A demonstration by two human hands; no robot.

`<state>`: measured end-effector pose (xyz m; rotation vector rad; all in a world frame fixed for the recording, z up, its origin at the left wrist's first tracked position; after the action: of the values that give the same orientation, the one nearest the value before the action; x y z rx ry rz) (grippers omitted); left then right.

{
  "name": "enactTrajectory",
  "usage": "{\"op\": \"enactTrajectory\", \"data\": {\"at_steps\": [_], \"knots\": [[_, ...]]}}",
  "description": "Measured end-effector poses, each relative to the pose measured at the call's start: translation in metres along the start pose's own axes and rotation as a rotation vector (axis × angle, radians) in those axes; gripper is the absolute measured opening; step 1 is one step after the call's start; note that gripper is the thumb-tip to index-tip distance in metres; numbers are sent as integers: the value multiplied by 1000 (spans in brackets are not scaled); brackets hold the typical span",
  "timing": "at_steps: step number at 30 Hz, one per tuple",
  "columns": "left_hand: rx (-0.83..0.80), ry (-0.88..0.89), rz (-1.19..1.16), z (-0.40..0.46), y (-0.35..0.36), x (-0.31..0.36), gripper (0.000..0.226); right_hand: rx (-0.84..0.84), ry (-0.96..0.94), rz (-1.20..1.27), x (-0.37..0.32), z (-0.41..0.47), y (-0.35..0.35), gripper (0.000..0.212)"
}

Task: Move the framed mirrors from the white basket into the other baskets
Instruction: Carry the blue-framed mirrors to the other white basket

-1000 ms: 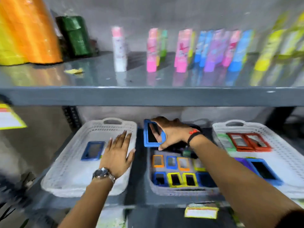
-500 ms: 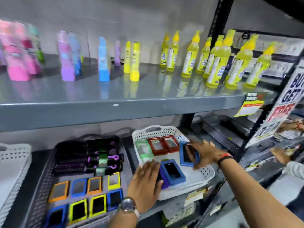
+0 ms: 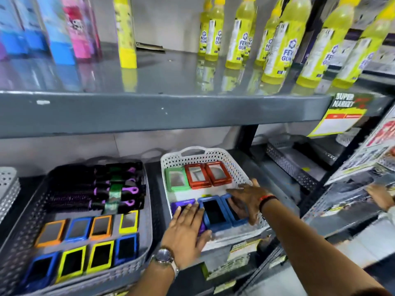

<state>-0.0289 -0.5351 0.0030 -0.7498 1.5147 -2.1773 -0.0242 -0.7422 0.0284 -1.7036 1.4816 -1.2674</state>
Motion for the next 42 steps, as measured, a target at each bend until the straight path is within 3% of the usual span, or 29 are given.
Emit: {"op": "enactTrajectory", "data": {"at_steps": [4, 9, 12, 14, 17, 21, 23, 29, 32, 36, 42], "knots": [[-44, -40, -34, -2, 3, -4, 76, -56, 21, -31, -7, -2, 1, 117], [18, -23, -32, -2, 6, -5, 56, -31, 25, -63, -12, -9, 0, 111], [-59, -33, -59, -2, 1, -1, 73, 12, 13, -82, -10, -4, 3, 118], [-7, 10, 2, -1, 1, -1, 89, 54, 17, -67, -12, -3, -4, 116], [55, 11, -15, 0, -17, -1, 94, 183, 19, 29, -27, -7, -35, 87], [201, -44, 41, -11, -65, -30, 55, 545, -95, 72, -70, -1, -83, 44], [253, -91, 93, -32, -103, -64, 54, 678, -154, 98, -111, 2, -113, 37], [360, -303, 272, -144, -177, -189, 50, 621, -316, 208, -258, -9, -194, 33], [355, -442, 354, -216, -192, -252, 51, 637, -441, 267, -341, -6, -218, 30], [326, -552, 366, -288, -202, -316, 67, 603, -572, 299, -450, 15, -237, 31], [217, -576, 293, -316, -192, -360, 69, 480, -639, 375, -564, 55, -235, 41]]}}
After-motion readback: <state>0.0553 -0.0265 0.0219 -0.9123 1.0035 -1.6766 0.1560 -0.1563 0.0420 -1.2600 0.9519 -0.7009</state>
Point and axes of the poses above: each hand's wrist, its own z-axis towards the middle knuckle, its own y-axis out of the palm, x = y × z, the point moved 5 cm from there along z, towards the middle knuckle, and after that the axes turned 8 degrees about x, right-handed, at the moved point
